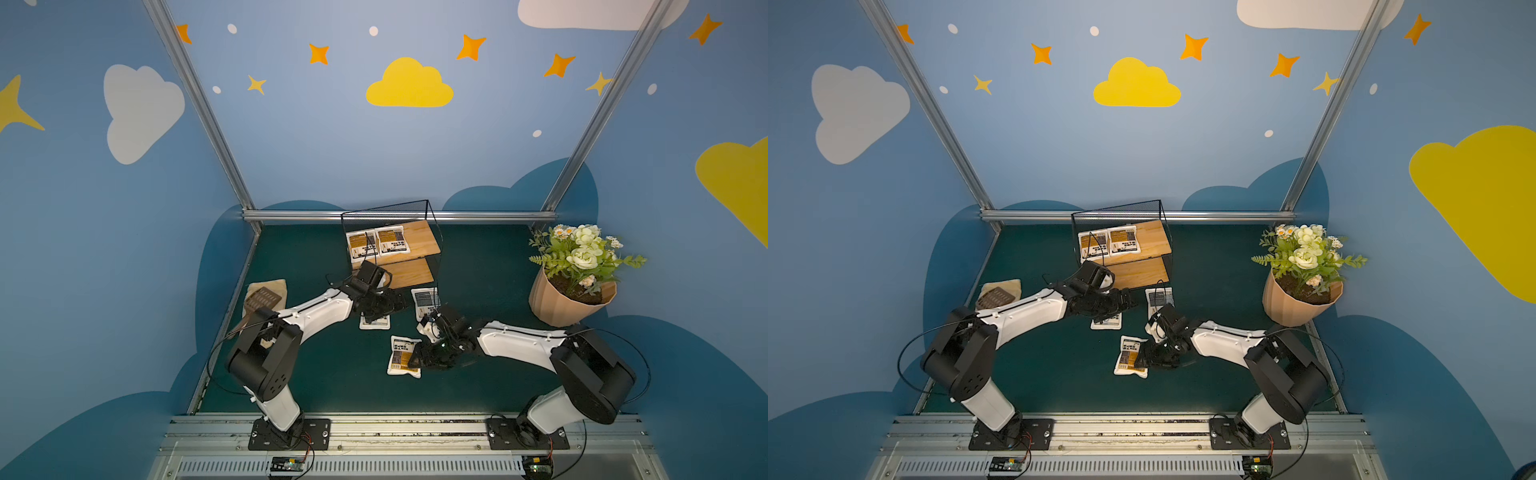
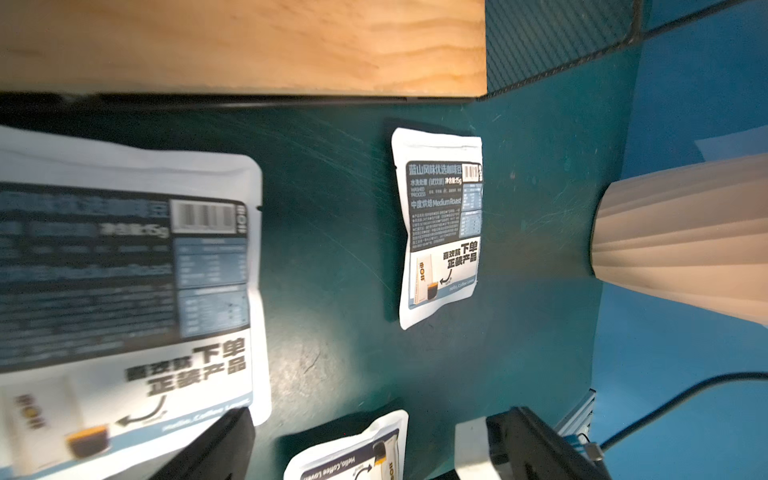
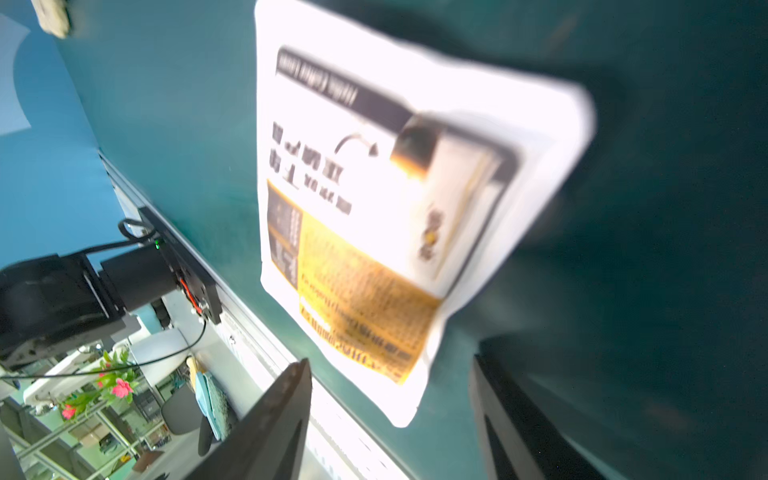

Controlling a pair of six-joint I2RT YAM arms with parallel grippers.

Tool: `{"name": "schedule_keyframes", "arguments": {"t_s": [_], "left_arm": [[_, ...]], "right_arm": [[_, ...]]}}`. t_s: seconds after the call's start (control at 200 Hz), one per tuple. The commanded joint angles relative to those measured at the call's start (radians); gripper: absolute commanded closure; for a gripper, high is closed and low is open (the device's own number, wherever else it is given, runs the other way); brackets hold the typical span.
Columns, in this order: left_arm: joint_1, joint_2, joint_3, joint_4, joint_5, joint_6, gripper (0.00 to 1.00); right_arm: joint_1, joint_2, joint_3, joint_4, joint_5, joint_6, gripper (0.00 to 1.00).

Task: Place the bagged coffee beans on the shelf by color
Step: Adjust the bagged coffee beans at the center of the board.

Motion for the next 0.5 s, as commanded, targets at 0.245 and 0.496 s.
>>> {"name": "schedule_keyframes", "arguments": {"t_s": [0.245,0.496], "left_arm": [[0.07,-0.313,-0.15,-0.198,-0.059,0.016,0.0],[0.089,-0.508,-0.274,-0.214,-0.147,-0.032,0.0]], "right_arm": [[0.133,0.108,0.132,0.014,-0.005,0.048,0.34],[0.191,0.292,0.421,-0.018,-0.063,0.019,0.36]]}}
